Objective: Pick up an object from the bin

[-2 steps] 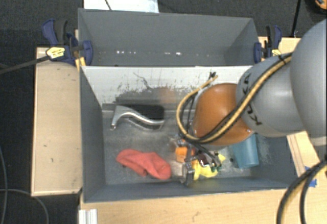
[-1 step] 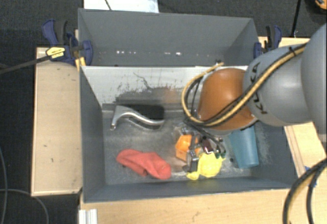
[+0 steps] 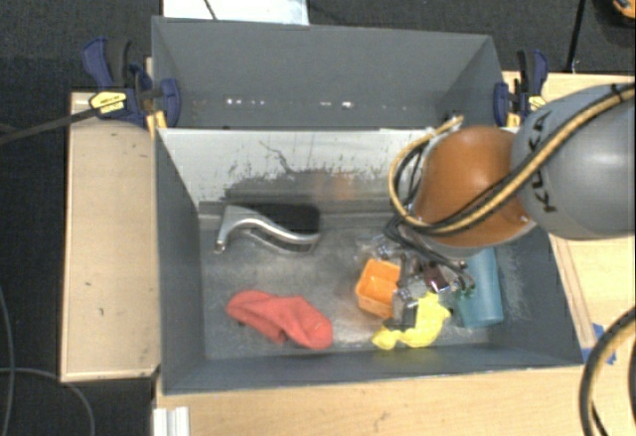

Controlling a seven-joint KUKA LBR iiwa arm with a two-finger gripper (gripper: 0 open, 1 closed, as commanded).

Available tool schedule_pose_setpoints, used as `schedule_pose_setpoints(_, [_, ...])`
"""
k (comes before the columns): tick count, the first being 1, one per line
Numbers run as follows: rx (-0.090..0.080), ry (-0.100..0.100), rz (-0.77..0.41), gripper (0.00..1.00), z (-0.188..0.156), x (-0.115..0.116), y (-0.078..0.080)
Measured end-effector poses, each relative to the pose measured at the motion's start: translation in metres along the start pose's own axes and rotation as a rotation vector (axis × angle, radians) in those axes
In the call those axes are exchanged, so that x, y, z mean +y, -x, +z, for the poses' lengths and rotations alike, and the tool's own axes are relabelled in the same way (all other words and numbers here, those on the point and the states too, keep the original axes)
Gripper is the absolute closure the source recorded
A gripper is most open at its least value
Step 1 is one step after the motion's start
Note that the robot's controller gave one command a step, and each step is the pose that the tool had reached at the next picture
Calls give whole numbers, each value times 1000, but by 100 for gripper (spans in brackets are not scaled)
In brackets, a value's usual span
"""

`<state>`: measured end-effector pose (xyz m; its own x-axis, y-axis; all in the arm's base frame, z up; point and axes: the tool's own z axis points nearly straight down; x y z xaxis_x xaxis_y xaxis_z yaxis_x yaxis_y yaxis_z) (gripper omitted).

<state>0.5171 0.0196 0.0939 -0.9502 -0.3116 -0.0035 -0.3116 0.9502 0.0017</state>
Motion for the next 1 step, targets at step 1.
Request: schedule_pose_setpoints(1, [-5,-2,99,100,-16,-53,-19])
